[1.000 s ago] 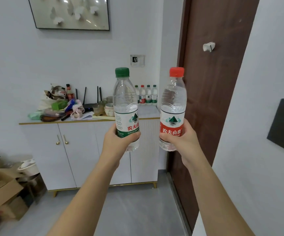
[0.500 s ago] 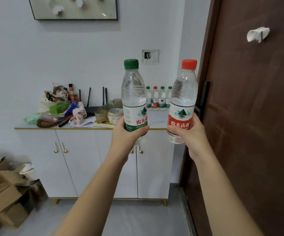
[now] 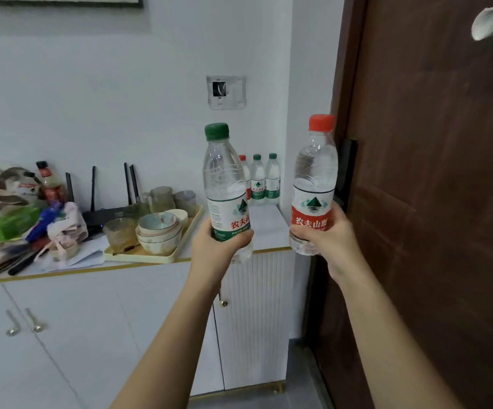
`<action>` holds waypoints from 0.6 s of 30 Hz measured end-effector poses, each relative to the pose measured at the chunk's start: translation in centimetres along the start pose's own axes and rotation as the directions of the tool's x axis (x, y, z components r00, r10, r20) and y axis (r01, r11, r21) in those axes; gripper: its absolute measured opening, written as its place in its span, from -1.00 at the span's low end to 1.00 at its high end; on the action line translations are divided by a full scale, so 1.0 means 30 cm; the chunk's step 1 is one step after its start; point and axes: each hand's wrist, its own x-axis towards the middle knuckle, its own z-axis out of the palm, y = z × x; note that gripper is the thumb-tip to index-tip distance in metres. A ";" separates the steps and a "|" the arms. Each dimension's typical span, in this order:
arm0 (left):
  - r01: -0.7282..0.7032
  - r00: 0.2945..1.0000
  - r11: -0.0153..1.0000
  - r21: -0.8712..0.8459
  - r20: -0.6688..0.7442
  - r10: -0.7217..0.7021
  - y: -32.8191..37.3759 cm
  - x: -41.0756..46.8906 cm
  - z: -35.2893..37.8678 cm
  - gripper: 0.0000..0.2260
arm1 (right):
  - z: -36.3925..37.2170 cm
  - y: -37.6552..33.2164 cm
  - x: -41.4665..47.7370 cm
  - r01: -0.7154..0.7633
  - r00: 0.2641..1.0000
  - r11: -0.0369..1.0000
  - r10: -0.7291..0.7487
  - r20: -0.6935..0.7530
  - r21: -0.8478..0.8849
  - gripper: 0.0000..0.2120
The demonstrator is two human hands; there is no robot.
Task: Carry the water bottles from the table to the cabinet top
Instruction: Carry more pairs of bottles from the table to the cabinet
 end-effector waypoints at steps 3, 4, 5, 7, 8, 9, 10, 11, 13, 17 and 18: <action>0.014 0.999 1.000 0.012 0.042 -0.014 -0.065 0.221 0.020 -0.64 | 0.070 0.066 0.194 0.001 1.000 1.000 -0.001 -0.024 -0.030 -0.39; 0.017 0.999 1.000 0.019 0.050 -0.018 -0.084 0.277 0.025 -0.64 | 0.089 0.087 0.248 -0.005 1.000 0.999 0.004 -0.029 -0.041 -0.38; 0.018 0.998 0.999 0.027 0.056 -0.020 -0.102 0.326 0.028 -0.64 | 0.105 0.106 0.291 -0.011 0.999 0.999 0.009 -0.034 -0.047 -0.36; 0.019 0.997 0.999 0.034 0.074 -0.021 -0.152 0.446 0.040 -0.64 | 0.138 0.160 0.388 -0.010 0.998 0.999 0.007 -0.060 -0.050 -0.33; 0.027 0.997 0.999 0.029 0.078 -0.029 -0.184 0.499 0.046 -0.64 | 0.151 0.186 0.423 -0.014 0.998 0.999 0.010 -0.066 -0.052 -0.33; 0.046 0.996 0.999 0.029 0.075 -0.048 -0.220 0.546 0.053 -0.65 | 0.161 0.211 0.450 -0.030 0.997 0.998 0.026 -0.070 -0.062 -0.34; 0.071 0.995 0.997 0.034 0.071 -0.073 -0.249 0.581 0.061 -0.64 | 0.168 0.237 0.470 -0.052 0.996 0.996 0.047 -0.074 -0.072 -0.34; 0.097 0.992 0.994 0.040 0.072 -0.100 -0.282 0.614 0.068 -0.61 | 0.170 0.265 0.492 -0.071 0.995 0.994 0.065 -0.080 -0.079 -0.35; 0.143 0.986 0.988 0.049 0.077 -0.147 -0.355 0.681 0.083 -0.55 | 0.173 0.324 0.546 -0.103 0.991 0.991 0.095 -0.093 -0.090 -0.38; 0.179 0.981 0.982 0.061 0.061 -0.182 -0.457 0.771 0.123 -0.58 | 0.179 0.432 0.653 -0.161 0.984 0.980 0.150 -0.099 -0.115 -0.35; 0.189 0.980 0.980 0.062 0.051 -0.192 -0.478 0.791 0.135 -0.57 | 0.181 0.457 0.684 -0.175 0.982 0.976 0.163 -0.095 -0.126 -0.33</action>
